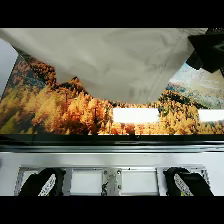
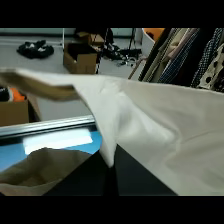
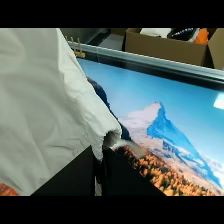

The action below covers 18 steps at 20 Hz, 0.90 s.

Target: Fold the clothes and pants, and hang the long-sleeved shirts on hangers.

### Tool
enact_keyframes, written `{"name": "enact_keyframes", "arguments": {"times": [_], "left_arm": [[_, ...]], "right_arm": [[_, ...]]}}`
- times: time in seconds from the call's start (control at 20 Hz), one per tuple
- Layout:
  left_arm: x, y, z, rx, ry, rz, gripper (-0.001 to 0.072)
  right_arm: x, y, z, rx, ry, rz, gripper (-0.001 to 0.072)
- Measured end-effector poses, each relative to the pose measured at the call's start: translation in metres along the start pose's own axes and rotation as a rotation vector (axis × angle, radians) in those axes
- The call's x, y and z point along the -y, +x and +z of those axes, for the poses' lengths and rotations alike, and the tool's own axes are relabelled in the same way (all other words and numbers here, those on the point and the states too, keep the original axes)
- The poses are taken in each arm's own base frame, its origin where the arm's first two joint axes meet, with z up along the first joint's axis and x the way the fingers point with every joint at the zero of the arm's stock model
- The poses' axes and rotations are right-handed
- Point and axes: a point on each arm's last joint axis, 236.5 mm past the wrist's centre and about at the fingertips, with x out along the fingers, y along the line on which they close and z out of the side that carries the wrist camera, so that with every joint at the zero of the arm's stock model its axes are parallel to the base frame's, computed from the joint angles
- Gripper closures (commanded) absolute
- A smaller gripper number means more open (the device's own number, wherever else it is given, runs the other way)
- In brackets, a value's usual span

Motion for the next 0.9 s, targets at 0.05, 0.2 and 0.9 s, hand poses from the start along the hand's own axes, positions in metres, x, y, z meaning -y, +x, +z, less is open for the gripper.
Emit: {"name": "enact_keyframes", "arguments": {"times": [0.05,0.2,0.9], "left_arm": [[0.007,-0.006,0.005,0.018,0.007,-0.010,0.0705],[0.012,0.004,0.000,0.003,-0.002,-0.040,0.0705],[-0.081,0.275,-0.275,-0.427,-0.262,0.010,0.0118]], "right_arm": [[-0.001,-0.003,-0.004,-0.018,0.009,-0.004,0.0692],[0.011,-0.003,-0.026,-0.104,0.076,-0.055,0.0692],[0.195,0.107,-0.230,-0.623,0.386,-0.419,0.0114]]}}
